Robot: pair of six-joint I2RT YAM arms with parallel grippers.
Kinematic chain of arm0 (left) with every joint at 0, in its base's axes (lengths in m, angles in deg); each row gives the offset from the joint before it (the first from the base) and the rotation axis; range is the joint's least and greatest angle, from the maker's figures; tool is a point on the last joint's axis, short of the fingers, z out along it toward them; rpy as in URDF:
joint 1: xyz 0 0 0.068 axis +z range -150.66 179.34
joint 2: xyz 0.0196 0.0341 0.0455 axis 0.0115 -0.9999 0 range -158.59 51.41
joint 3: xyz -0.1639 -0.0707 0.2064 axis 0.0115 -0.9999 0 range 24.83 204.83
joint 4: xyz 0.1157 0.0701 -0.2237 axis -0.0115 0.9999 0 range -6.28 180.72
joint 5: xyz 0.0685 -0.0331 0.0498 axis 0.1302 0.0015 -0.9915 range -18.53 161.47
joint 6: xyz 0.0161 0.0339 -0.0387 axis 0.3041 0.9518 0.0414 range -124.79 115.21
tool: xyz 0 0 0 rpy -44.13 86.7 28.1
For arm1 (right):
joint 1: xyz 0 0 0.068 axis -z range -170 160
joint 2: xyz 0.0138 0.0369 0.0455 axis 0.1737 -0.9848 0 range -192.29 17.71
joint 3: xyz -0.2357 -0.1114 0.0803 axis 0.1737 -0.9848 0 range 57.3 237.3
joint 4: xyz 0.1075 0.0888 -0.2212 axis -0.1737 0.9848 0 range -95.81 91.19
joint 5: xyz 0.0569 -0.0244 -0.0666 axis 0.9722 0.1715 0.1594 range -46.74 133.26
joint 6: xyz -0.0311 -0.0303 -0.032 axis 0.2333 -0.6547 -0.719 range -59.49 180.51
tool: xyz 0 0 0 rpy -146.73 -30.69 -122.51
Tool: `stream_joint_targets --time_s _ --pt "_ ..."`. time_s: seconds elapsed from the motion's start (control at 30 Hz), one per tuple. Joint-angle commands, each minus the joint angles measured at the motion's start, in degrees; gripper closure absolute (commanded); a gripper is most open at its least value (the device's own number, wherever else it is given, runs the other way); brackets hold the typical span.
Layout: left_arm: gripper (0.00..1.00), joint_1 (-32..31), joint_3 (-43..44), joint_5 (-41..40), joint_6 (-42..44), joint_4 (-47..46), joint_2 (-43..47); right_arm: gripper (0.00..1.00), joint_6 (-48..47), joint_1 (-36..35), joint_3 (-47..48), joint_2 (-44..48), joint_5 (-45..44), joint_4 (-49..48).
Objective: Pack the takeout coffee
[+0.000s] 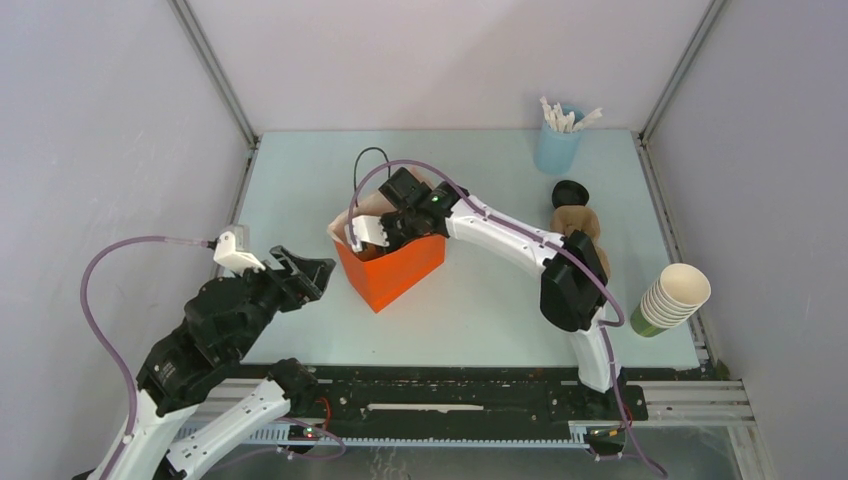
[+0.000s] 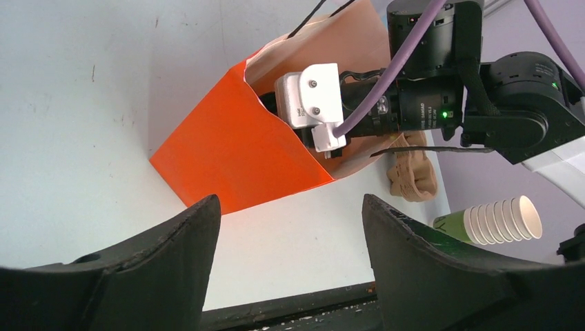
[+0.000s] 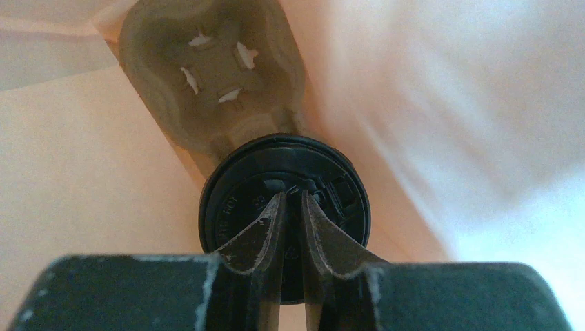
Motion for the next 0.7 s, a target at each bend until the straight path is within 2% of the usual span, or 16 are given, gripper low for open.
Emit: stream_joint_targets --time_s 0.0,0.17,0.33,0.67 --pt "0.20 -0.1 0.7 -1.5 1.3 -0.2 0.6 0.78 0.2 1.9 -1.5 -6.0 1.6 6.1" --pt "0.20 -0.1 0.8 -1.5 1.2 0.2 1.1 0.78 0.9 1.9 3.0 -5.1 2.1 7.7" --pt "0.20 -0.1 0.7 -1.0 1.2 -0.1 0.8 0.78 -0.2 1.6 5.2 -1.7 -1.1 8.4" --pt "0.20 0.0 0.0 0.1 1.3 -0.8 0.5 0.80 0.3 3.0 1.5 -4.5 1.6 7.0"
